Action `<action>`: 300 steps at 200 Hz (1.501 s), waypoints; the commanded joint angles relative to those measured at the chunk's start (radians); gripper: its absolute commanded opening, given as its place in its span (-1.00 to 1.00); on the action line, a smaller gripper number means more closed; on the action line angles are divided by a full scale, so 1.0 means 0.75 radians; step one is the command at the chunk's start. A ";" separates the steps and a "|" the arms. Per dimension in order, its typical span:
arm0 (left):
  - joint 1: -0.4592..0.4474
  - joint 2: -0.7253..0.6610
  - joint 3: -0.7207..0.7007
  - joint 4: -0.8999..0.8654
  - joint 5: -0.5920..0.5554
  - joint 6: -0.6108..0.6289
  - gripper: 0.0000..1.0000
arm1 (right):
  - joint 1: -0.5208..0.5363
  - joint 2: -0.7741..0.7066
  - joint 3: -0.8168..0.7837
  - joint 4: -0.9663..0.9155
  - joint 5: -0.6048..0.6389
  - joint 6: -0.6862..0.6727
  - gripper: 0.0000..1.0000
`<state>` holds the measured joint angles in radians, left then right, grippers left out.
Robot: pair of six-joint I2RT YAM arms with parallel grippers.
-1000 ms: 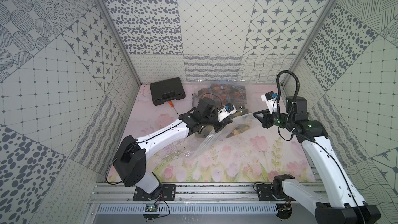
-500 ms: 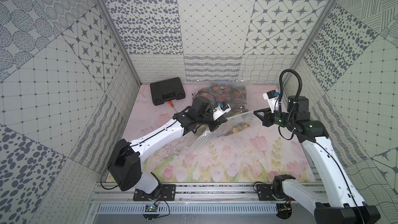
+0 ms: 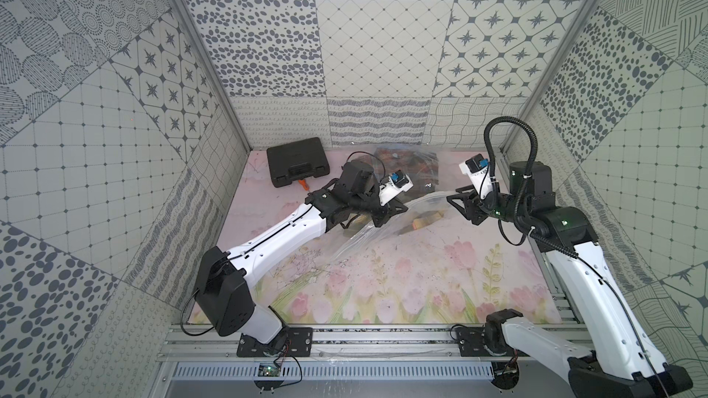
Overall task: Place the folded shirt into the vacuum bag
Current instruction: Close the vacuum bag at the center of the board.
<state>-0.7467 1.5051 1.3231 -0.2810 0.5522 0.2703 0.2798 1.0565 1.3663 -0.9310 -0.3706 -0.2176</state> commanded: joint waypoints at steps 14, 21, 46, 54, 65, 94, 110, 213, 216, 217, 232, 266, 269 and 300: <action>-0.007 -0.025 0.040 0.039 0.171 0.069 -1.00 | 0.146 0.105 0.194 -0.176 0.189 -0.214 0.12; -0.007 -0.025 0.039 0.042 0.182 0.075 -1.00 | 0.168 0.127 0.223 -0.199 0.225 -0.245 0.16; -0.008 -0.019 0.021 0.051 0.209 0.083 -1.00 | 0.218 0.215 0.325 -0.239 0.250 -0.307 0.26; -0.010 -0.022 0.013 0.057 0.209 0.083 -1.00 | 0.224 0.245 0.350 -0.239 0.249 -0.320 0.28; -0.013 -0.025 -0.003 0.069 0.207 0.082 -1.00 | 0.230 0.282 0.379 -0.249 0.233 -0.340 0.30; -0.013 -0.035 -0.025 0.083 0.184 0.080 -1.00 | 0.252 0.379 0.392 -0.290 0.189 -0.357 0.31; -0.013 -0.037 -0.026 0.082 0.180 0.085 -1.00 | 0.254 0.391 0.363 -0.292 0.121 -0.357 0.31; -0.011 -0.045 -0.048 0.070 0.126 0.111 -1.00 | 0.254 0.316 0.259 -0.317 -0.131 -0.332 0.24; -0.011 -0.045 -0.046 0.071 0.123 0.109 -1.00 | 0.254 0.315 0.256 -0.319 -0.132 -0.331 0.24; -0.011 -0.046 -0.047 0.072 0.123 0.107 -1.00 | 0.254 0.312 0.254 -0.319 -0.133 -0.330 0.24; -0.013 -0.057 -0.050 0.087 0.126 0.094 -1.00 | 0.253 0.299 0.221 -0.320 -0.091 -0.340 0.25; -0.013 -0.064 -0.056 0.110 0.143 0.075 -1.00 | 0.254 0.319 0.177 -0.297 -0.010 -0.330 0.23; -0.012 -0.065 -0.055 0.111 0.143 0.075 -1.00 | 0.255 0.321 0.177 -0.295 -0.008 -0.330 0.22; -0.015 -0.055 -0.055 0.105 0.148 0.069 -1.00 | 0.253 0.335 0.199 -0.259 0.039 -0.298 -0.09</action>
<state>-0.7574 1.4742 1.2785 -0.2863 0.6197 0.3241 0.4656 1.2991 1.5032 -1.1587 -0.3710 -0.4583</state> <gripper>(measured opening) 0.106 0.515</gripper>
